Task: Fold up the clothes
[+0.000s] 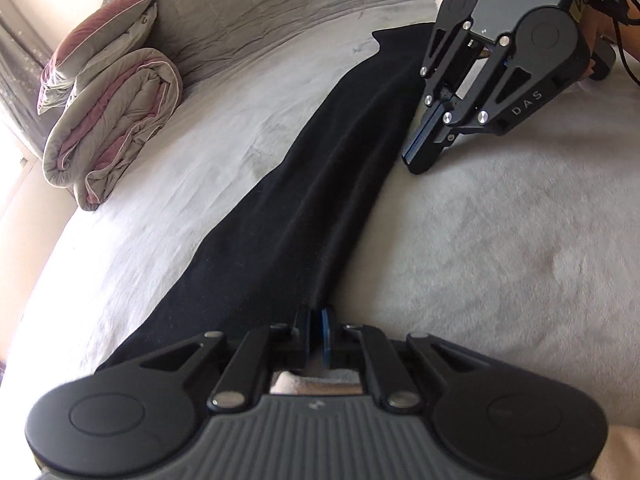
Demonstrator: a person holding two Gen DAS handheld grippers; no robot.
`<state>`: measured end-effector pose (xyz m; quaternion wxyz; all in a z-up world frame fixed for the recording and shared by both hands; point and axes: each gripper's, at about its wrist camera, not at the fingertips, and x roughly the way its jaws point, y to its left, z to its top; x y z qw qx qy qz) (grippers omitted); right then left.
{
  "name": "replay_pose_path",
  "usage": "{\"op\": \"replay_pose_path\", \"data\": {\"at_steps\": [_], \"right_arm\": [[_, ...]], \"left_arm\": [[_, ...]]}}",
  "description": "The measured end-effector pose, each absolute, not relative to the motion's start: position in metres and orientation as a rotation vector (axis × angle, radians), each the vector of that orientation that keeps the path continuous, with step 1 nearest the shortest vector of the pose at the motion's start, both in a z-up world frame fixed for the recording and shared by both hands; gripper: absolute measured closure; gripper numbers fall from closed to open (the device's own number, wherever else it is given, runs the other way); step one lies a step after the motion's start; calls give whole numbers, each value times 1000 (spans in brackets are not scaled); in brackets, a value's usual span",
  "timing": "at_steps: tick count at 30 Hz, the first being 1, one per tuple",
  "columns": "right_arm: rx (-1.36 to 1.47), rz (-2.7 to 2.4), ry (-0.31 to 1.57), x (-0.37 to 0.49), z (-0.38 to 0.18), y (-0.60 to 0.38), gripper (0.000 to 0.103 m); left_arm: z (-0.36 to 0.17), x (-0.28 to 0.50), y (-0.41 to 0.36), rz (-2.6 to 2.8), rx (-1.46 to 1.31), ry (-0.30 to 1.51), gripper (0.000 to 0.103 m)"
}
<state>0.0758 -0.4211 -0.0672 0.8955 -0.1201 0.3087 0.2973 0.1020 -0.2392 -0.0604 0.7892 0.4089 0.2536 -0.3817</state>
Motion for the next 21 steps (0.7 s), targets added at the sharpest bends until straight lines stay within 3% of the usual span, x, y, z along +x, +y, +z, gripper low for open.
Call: {"op": "replay_pose_path", "data": {"at_steps": [5,12,21], "right_arm": [[-113,637,579,73,-56,-436,89],[-46,562,561,77,-54,-452,89],[45,397,528,85,-54,-478,89]], "left_arm": [[-33,121,-233,-961,671,563,66],[-24,189,-263,-899,488,564,65],[-45,233,-297,-806,500,639,65]]}}
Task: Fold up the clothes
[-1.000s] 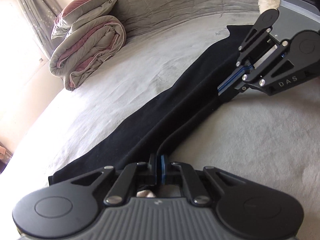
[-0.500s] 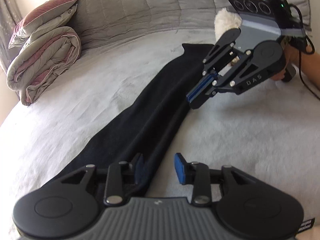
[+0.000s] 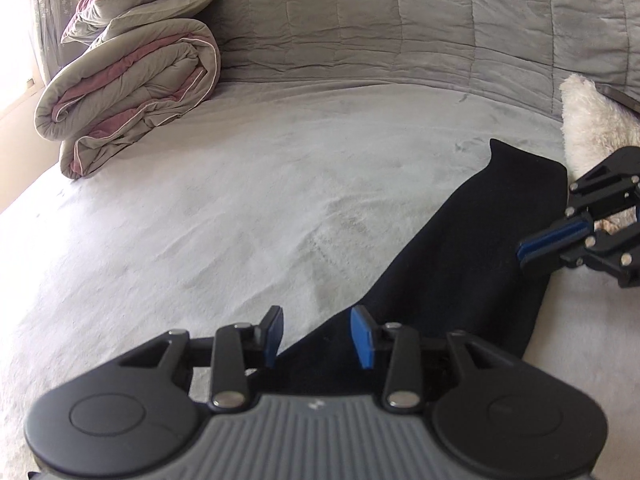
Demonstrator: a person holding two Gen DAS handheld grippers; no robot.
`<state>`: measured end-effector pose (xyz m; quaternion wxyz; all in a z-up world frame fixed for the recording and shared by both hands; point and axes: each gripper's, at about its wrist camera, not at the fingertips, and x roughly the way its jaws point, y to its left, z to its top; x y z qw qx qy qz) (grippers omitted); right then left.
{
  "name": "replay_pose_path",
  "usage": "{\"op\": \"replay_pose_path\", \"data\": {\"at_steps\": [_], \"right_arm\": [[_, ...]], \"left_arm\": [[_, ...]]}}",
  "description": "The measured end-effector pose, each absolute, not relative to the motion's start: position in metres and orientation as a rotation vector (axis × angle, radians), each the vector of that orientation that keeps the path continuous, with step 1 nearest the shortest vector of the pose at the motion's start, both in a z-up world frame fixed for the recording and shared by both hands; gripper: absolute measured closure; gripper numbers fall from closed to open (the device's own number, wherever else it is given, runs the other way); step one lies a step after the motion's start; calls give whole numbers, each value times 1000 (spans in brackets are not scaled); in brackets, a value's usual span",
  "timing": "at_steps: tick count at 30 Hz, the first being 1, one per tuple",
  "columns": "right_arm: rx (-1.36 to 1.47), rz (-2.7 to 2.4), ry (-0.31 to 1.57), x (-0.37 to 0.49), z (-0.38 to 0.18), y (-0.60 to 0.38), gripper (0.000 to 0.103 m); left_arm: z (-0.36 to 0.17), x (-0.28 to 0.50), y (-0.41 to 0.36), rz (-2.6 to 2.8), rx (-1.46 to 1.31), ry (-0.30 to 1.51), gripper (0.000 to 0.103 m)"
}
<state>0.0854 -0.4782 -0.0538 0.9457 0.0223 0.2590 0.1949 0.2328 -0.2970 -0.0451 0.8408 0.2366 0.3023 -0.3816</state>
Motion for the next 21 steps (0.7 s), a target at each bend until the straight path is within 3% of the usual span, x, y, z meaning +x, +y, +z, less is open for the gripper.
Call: {"op": "replay_pose_path", "data": {"at_steps": [7,8,9,10,12,13,14,15,16,18,21], "right_arm": [[89,135,540,129,-39,-507,87],[70,134,556,135,-39,-508,82],[42,129,594,141,-43,-509,63],[13,124,636,148,-47,-509,50],[-33,99,675,153,-61,-509,50],[-33,99,669,152,-67,-511,50],[-26,98,660,150,-69,-512,51],[-19,97,650,147,-71,-512,59],[-13,105,645,146,-70,-513,76],[-3,106,632,145,-68,-513,99],[-50,64,589,142,-65,-505,100]], "left_arm": [[-53,252,-272,-744,457,722,65],[-53,254,-270,-742,438,733,64],[-54,255,-270,-739,422,743,65],[-55,255,-269,-735,406,753,66],[-57,256,-269,-732,372,770,74],[-58,255,-269,-734,352,774,84],[-59,254,-270,-736,332,778,94],[-60,251,-270,-732,309,775,97],[-62,247,-271,-719,293,759,99],[-64,238,-271,-691,286,710,100],[-64,225,-267,-630,252,615,100]]}}
